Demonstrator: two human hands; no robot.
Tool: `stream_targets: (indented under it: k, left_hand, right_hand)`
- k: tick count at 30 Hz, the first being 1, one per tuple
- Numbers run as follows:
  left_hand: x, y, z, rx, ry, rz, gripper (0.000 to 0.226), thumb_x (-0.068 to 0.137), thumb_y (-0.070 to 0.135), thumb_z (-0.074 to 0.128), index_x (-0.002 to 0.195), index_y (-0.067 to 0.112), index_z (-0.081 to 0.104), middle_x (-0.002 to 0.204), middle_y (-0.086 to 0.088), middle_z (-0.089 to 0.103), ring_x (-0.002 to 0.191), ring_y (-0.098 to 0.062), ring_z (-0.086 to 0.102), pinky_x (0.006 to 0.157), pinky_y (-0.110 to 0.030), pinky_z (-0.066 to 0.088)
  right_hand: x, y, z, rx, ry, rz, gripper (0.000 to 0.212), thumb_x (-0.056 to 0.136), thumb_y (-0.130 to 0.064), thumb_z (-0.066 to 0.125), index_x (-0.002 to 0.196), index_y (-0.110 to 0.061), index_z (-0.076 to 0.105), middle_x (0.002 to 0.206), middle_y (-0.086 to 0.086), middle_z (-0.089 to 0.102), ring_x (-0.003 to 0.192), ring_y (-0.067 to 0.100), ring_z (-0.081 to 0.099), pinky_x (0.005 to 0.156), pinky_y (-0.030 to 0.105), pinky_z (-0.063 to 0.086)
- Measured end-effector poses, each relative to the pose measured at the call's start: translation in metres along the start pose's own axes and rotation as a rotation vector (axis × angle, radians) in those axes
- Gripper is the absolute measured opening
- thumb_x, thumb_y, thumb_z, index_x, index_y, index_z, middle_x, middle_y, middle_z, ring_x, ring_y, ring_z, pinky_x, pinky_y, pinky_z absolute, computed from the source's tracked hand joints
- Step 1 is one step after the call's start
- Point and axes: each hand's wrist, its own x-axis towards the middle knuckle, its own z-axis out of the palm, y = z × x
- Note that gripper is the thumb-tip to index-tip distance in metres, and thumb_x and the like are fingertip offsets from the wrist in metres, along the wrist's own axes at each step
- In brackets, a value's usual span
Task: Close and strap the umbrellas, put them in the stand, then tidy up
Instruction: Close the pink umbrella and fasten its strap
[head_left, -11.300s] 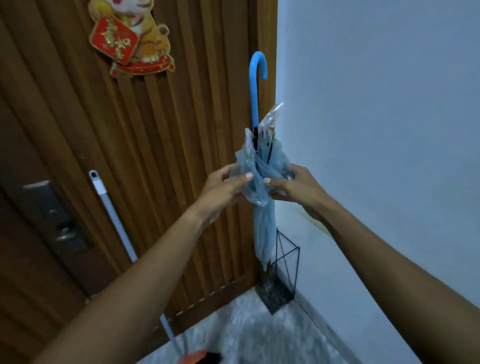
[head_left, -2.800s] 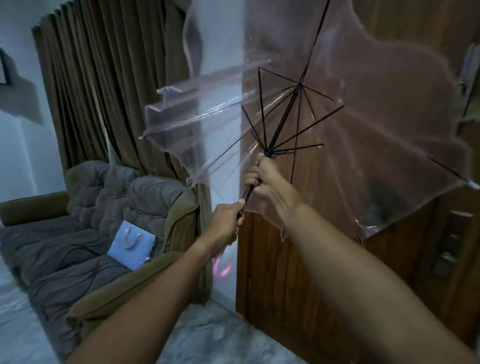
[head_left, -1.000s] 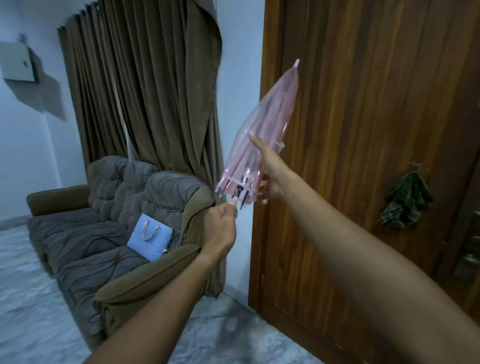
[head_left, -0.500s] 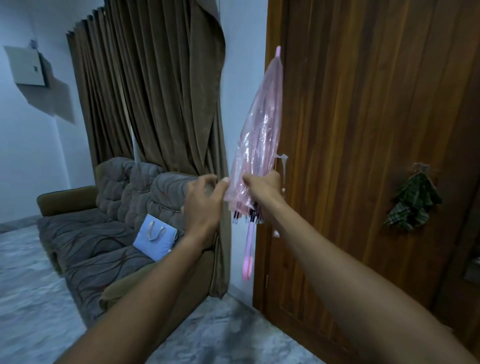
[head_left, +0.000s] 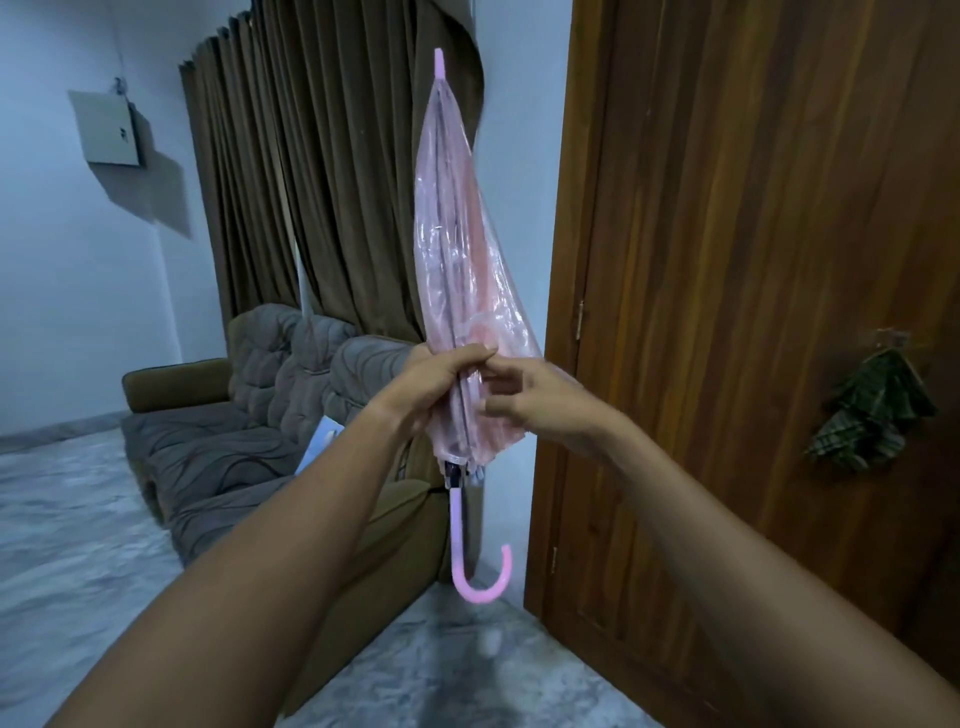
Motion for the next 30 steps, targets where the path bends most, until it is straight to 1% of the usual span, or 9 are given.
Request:
stream_targets:
  k: [4,6,8,11,15,20,24,27,30]
  left_hand:
    - [0.001,0.005,0.003,-0.049,0.001,0.017,0.065,0.064,0.034,0.09,0.11,-0.007,0.07,0.108,-0.028,0.071,0.098,-0.04,0.071,0.09,-0.052,0.057]
    - [0.002,0.007,0.002,-0.05,0.016,0.03,0.067,0.063,0.033,0.09,0.112,-0.007,0.068,0.11,-0.029,0.071,0.097,-0.038,0.072,0.089,-0.051,0.057]
    - [0.002,0.008,-0.003,-0.003,0.04,0.045,0.052,0.07,0.026,0.084,0.111,-0.004,0.07,0.106,-0.025,0.073,0.093,-0.035,0.073,0.083,-0.044,0.06]
    - [-0.002,0.003,-0.011,0.007,0.061,0.082,0.033,0.082,0.008,0.074,0.114,0.001,0.069,0.093,-0.015,0.075,0.08,-0.025,0.074,0.07,-0.034,0.059]
    - [-0.008,-0.001,-0.005,0.012,-0.02,0.094,0.037,0.084,0.002,0.067,0.121,0.003,0.065,0.098,-0.017,0.074,0.084,-0.027,0.073,0.073,-0.036,0.058]
    - [-0.01,0.0,-0.004,0.0,-0.075,0.093,0.054,0.076,0.015,0.077,0.126,0.003,0.062,0.111,-0.021,0.072,0.099,-0.034,0.072,0.084,-0.043,0.058]
    - [-0.014,0.0,-0.012,-0.027,-0.092,0.102,0.057,0.076,0.01,0.082,0.128,0.002,0.06,0.114,-0.02,0.071,0.099,-0.032,0.072,0.081,-0.04,0.058]
    - [-0.019,0.003,-0.016,-0.023,-0.06,0.099,0.058,0.073,0.004,0.083,0.126,-0.002,0.06,0.104,-0.016,0.074,0.088,-0.026,0.074,0.073,-0.034,0.058]
    - [-0.025,0.008,-0.019,-0.015,-0.057,0.093,0.049,0.074,-0.001,0.082,0.119,-0.007,0.063,0.09,-0.01,0.076,0.078,-0.019,0.074,0.065,-0.027,0.058]
  right_hand:
    - [0.005,-0.016,-0.007,-0.166,0.23,-0.012,0.023,0.094,-0.013,0.065,0.114,-0.018,0.075,0.099,0.007,0.078,0.085,0.029,0.076,0.079,0.046,0.063]
    - [0.006,-0.021,-0.008,-0.18,0.355,-0.007,0.014,0.091,-0.016,0.069,0.102,-0.02,0.078,0.086,0.004,0.078,0.074,0.023,0.076,0.073,0.046,0.064]
    - [0.005,-0.025,-0.01,-0.189,0.539,-0.074,0.01,0.088,-0.014,0.07,0.09,-0.019,0.078,0.076,0.001,0.077,0.064,0.016,0.075,0.068,0.042,0.065]
    - [0.008,-0.031,-0.018,-0.335,0.725,-0.211,0.016,0.088,-0.021,0.068,0.101,-0.023,0.077,0.089,-0.011,0.075,0.083,0.01,0.072,0.081,0.038,0.061]
    - [0.025,-0.033,-0.024,-0.293,0.401,-0.092,0.039,0.093,-0.027,0.07,0.131,-0.023,0.065,0.113,-0.004,0.071,0.105,0.016,0.068,0.096,0.037,0.054]
    - [0.031,-0.025,-0.031,-0.188,0.304,-0.113,0.012,0.093,-0.022,0.071,0.094,-0.011,0.077,0.091,0.006,0.075,0.087,0.016,0.071,0.082,0.034,0.06]
    - [0.024,-0.025,-0.043,0.095,0.168,-0.022,0.017,0.094,-0.016,0.069,0.098,0.001,0.071,0.089,0.017,0.072,0.076,0.02,0.069,0.069,0.03,0.061]
    - [0.019,-0.021,-0.052,0.132,0.181,0.048,0.017,0.092,-0.019,0.073,0.098,-0.003,0.076,0.086,0.009,0.072,0.052,0.01,0.051,0.048,0.021,0.042]
    - [0.014,-0.019,-0.06,0.093,0.201,0.077,0.013,0.088,-0.021,0.077,0.091,-0.008,0.081,0.077,0.003,0.073,0.054,0.012,0.034,0.051,0.024,0.028]
